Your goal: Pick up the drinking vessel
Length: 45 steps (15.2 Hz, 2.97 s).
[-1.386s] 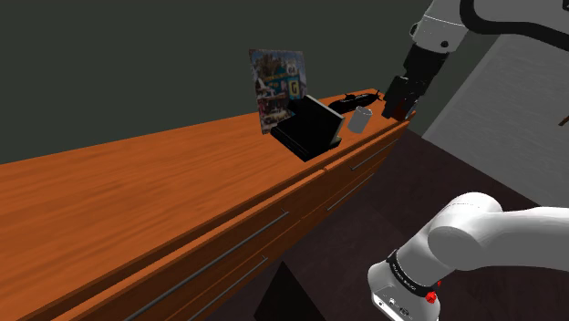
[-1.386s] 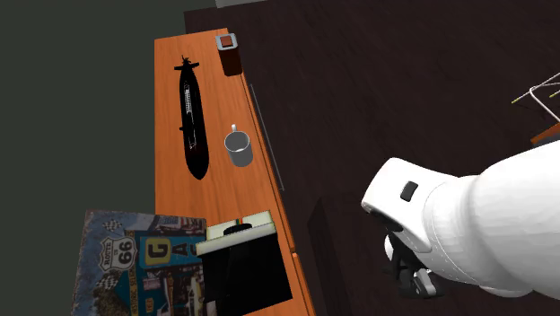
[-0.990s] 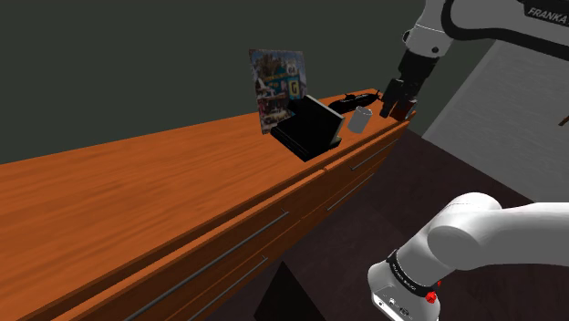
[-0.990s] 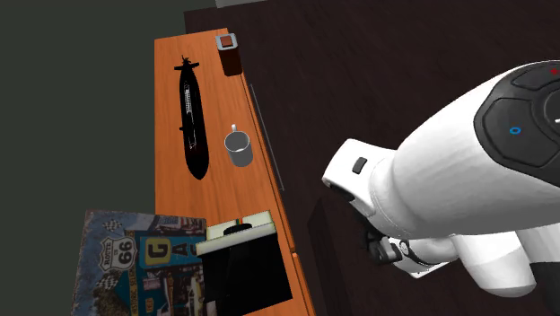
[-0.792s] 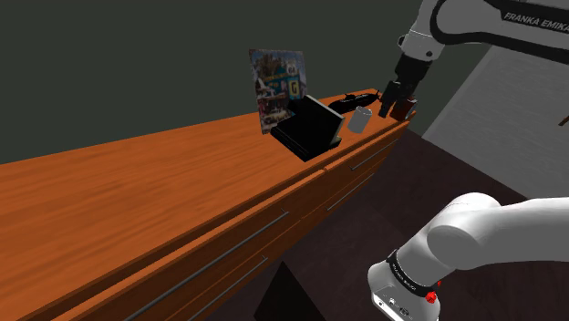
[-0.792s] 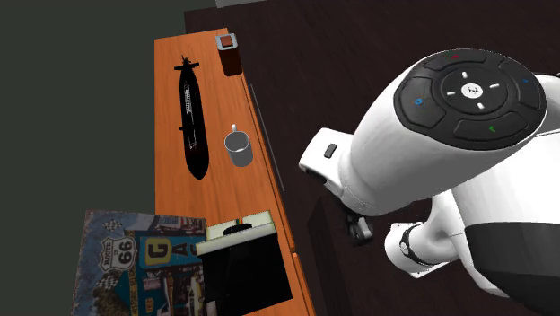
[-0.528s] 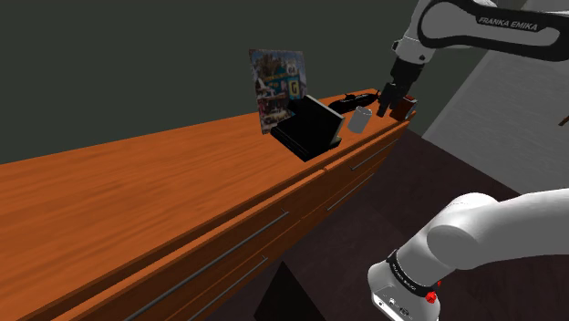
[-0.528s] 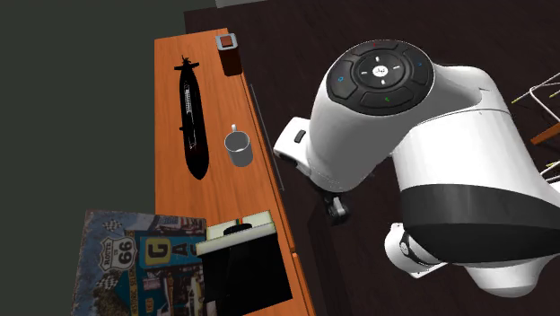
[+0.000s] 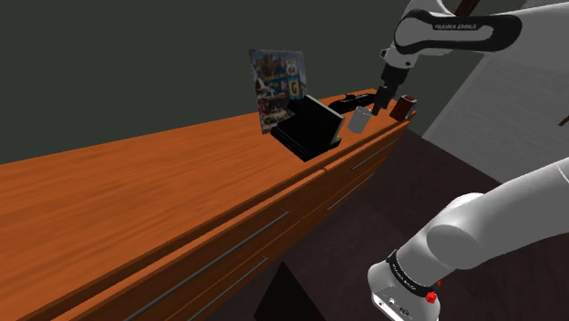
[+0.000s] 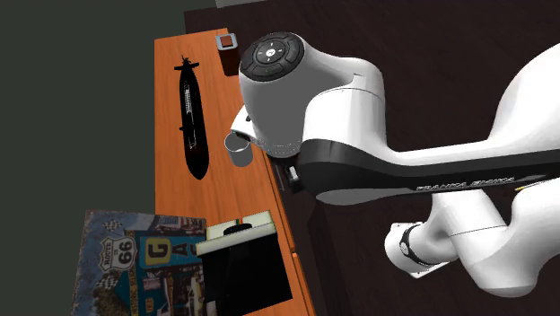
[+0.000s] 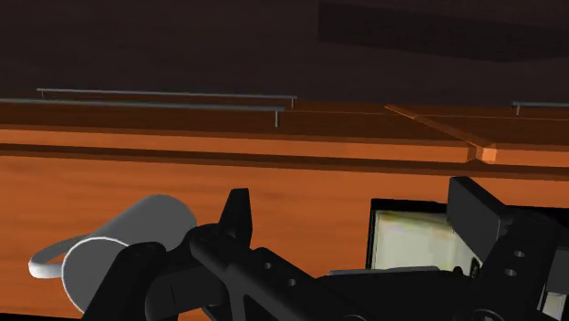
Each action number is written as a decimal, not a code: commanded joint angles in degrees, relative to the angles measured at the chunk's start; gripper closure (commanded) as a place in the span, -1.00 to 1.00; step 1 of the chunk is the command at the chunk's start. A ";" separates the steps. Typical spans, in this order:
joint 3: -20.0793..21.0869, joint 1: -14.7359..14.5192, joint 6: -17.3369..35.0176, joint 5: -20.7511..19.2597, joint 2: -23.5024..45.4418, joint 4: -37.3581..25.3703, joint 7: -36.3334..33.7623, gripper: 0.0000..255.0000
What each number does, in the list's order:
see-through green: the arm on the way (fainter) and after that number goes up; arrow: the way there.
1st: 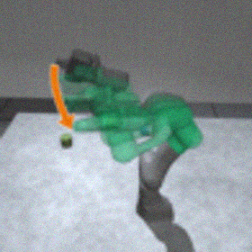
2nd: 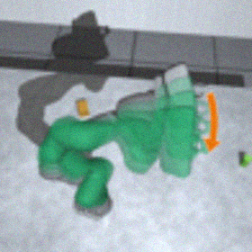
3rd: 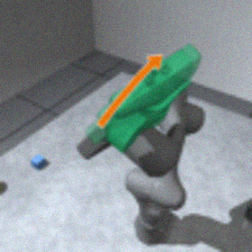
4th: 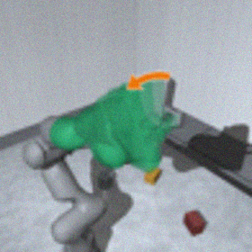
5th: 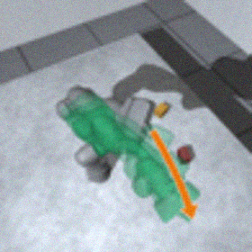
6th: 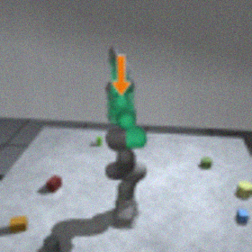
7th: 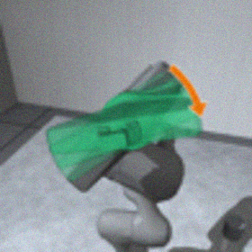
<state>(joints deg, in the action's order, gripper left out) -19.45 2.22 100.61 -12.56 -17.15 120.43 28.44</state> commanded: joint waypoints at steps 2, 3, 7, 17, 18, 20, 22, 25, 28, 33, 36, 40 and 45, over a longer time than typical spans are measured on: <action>-2.71 0.28 2.13 1.09 6.23 -3.76 5.47 -1.00; -3.49 0.41 2.70 1.71 8.54 -5.31 7.27 -1.00; -5.90 1.52 4.30 5.02 18.20 -12.38 14.55 -1.00; -6.60 5.79 6.21 11.48 34.68 -24.84 24.88 -1.00; -6.57 5.80 6.91 11.55 34.86 -24.30 24.86 -1.00; -6.49 5.84 8.30 11.71 35.26 -23.27 24.81 -1.00; -6.43 5.87 9.40 11.84 35.60 -22.48 24.78 -1.00; -6.44 5.93 9.29 11.87 35.67 -22.66 24.85 1.00; -6.44 5.93 9.29 11.88 35.70 -22.68 24.86 1.00; -6.43 5.88 9.39 11.84 35.61 -22.50 24.78 1.00; -6.55 5.81 7.31 11.59 34.97 -24.00 24.84 1.00; -6.68 5.78 4.49 11.33 34.29 -26.21 24.97 1.00; -6.81 5.80 0.86 11.12 33.73 -29.33 25.21 1.00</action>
<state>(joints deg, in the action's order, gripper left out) -26.21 8.05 102.05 -1.33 16.86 91.42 53.62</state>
